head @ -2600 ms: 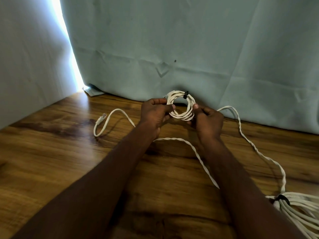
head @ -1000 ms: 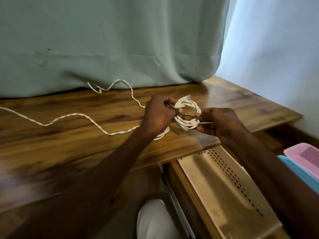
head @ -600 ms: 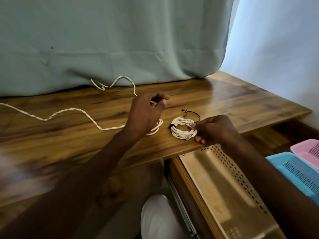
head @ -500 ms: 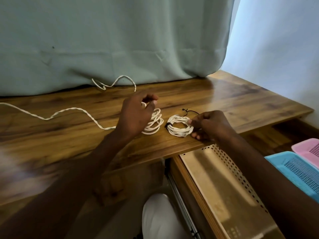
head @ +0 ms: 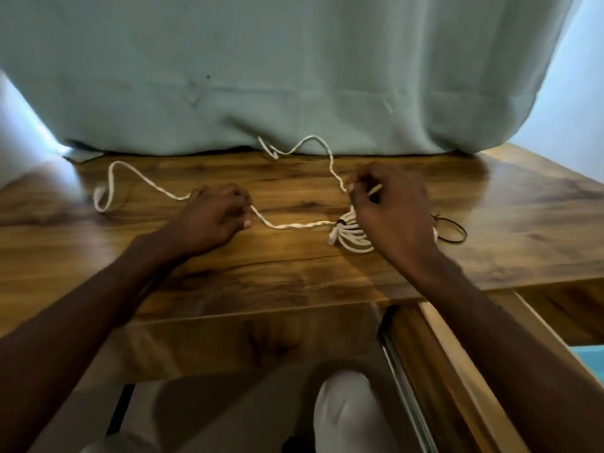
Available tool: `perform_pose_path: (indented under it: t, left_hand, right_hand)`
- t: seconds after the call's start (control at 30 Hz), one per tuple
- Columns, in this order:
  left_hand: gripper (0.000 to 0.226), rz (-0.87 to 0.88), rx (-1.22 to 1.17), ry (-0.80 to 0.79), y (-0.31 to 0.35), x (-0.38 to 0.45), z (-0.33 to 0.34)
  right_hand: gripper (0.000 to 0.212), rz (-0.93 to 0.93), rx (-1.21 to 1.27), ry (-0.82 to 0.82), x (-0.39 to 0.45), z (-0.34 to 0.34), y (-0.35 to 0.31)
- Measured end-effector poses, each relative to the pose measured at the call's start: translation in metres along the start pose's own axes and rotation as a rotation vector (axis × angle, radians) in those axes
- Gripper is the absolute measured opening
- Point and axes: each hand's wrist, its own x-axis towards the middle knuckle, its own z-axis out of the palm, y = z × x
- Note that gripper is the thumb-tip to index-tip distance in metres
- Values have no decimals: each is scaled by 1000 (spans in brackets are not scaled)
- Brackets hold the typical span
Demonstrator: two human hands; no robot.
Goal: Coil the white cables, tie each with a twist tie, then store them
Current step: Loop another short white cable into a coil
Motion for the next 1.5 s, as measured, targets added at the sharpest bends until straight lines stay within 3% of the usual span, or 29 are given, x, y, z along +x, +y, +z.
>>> perform_pose_path:
  t: [0.1,0.2,0.27,0.37,0.43,0.53,0.67,0.73,0.8,0.83,0.9,0.97,1.03,1.17,1.2,1.27,1.33,1.4,1.5]
  left_hand:
    - [12,-25,-14,137,-16,8,1]
    - [40,-106,165,251,-34,17,3]
    - [45,-228,245,299,-49,21,1]
    - [23,-472,269,298,-65,25,-2]
    - [15,-533,225,392,-74,25,-6]
    - [11,-549,211,574,-93,23,-6]
    - [8,-635,335,749,-123,15,-15]
    - [8,-641,397,823,-131,11,-22]
    - [13,-721,327,885,-133,12,-28]
    - [16,-794,231,924,-133,15,-31]
    - [21,-934,30,974,-134,24,-35]
    - [25,-961,-15,969,-132,30,-37]
    - [22,-952,69,901,-125,29,-38]
    - [15,-926,181,804,-124,21,-41]
    - [14,-906,184,801,-124,20,-41]
    - [15,-854,176,791,-124,21,-41]
    - [18,-815,148,778,-124,21,-41]
    - [23,-781,99,770,-125,21,-42]
    - [26,-703,110,793,-132,24,-39]
  right_hand:
    - [15,-54,104,-154,10,59,-36]
    - [22,-81,28,-273,28,119,-58]
    - [33,-115,-38,-360,44,164,-71]
    - [49,-122,-127,-485,62,221,-88]
    - [44,-133,-92,-504,68,253,-98]
    - [37,-169,63,-387,75,282,-101]
    - [36,-138,399,-70,101,269,-84]
    - [36,-114,426,88,108,257,-71]
    - [40,-78,344,123,112,253,-59]
    - [44,-73,228,68,112,255,-57]
    - [58,-89,-26,-208,107,258,-69]
    - [73,-153,-127,-466,102,259,-89]
    - [83,-144,97,-670,99,249,-108]
    - [83,58,851,-1328,112,235,-119]
    - [85,122,969,-1385,115,234,-122]
    - [78,226,943,-1259,115,239,-137]
    - [48,249,807,-1053,111,248,-152]
    - [27,275,822,-1007,108,257,-157]
    - [12,352,979,-963,105,261,-157]
